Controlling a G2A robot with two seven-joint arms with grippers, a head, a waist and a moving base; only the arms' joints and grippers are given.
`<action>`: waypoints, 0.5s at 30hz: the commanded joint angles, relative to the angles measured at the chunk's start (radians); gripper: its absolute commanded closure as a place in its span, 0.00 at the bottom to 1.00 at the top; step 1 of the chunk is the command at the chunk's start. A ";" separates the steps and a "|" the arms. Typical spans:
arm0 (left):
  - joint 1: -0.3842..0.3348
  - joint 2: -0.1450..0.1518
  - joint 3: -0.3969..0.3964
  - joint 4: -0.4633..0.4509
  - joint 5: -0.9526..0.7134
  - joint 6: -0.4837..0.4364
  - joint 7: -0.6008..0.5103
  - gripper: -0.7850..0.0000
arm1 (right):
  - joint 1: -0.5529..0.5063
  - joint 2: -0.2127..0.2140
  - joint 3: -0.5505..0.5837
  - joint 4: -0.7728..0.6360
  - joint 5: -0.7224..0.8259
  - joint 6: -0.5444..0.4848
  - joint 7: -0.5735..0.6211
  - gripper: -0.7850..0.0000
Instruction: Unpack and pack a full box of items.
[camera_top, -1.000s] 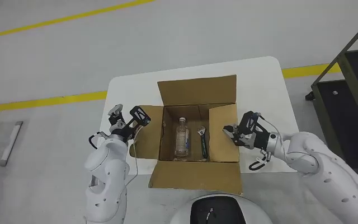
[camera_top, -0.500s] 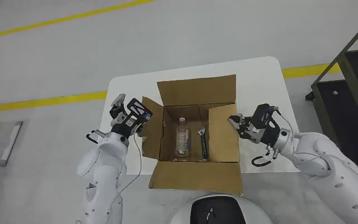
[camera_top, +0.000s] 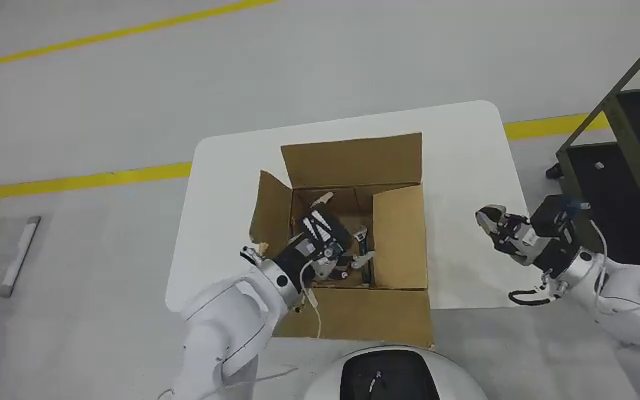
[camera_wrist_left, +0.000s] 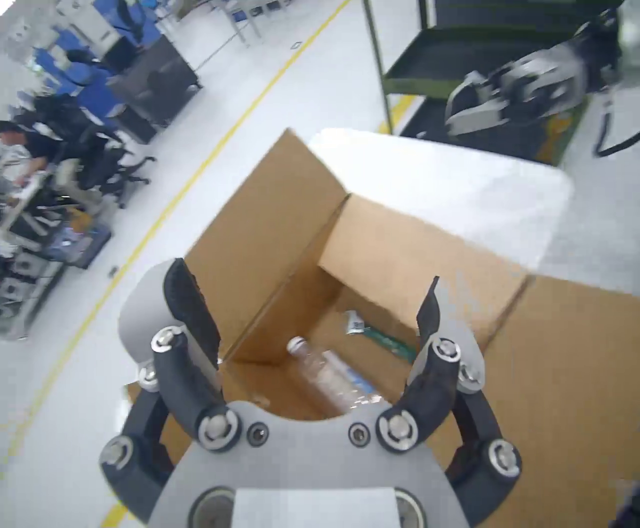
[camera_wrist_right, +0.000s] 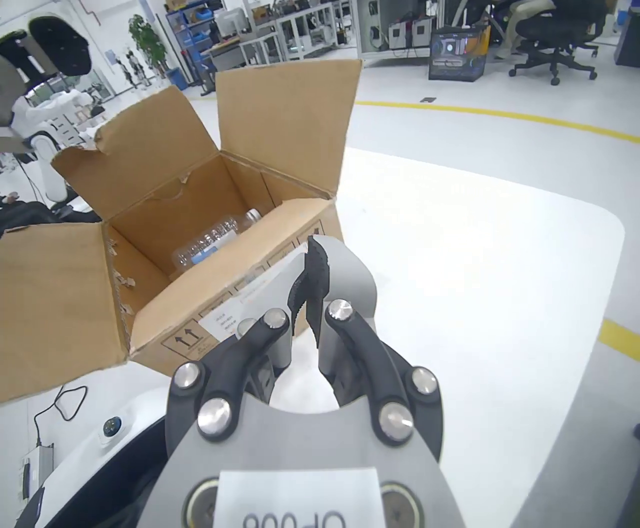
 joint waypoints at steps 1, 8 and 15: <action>-0.001 -0.001 0.024 0.023 -0.129 0.036 -0.075 0.00 | -0.015 -0.001 0.004 0.003 -0.010 0.005 -0.008 1.00; -0.013 -0.002 0.032 0.035 -0.203 0.075 -0.129 0.00 | -0.034 -0.004 -0.027 -0.004 -0.065 0.013 -0.010 1.00; -0.013 -0.002 0.032 0.035 -0.203 0.075 -0.129 0.00 | -0.018 -0.010 -0.085 0.008 -0.110 0.020 -0.015 1.00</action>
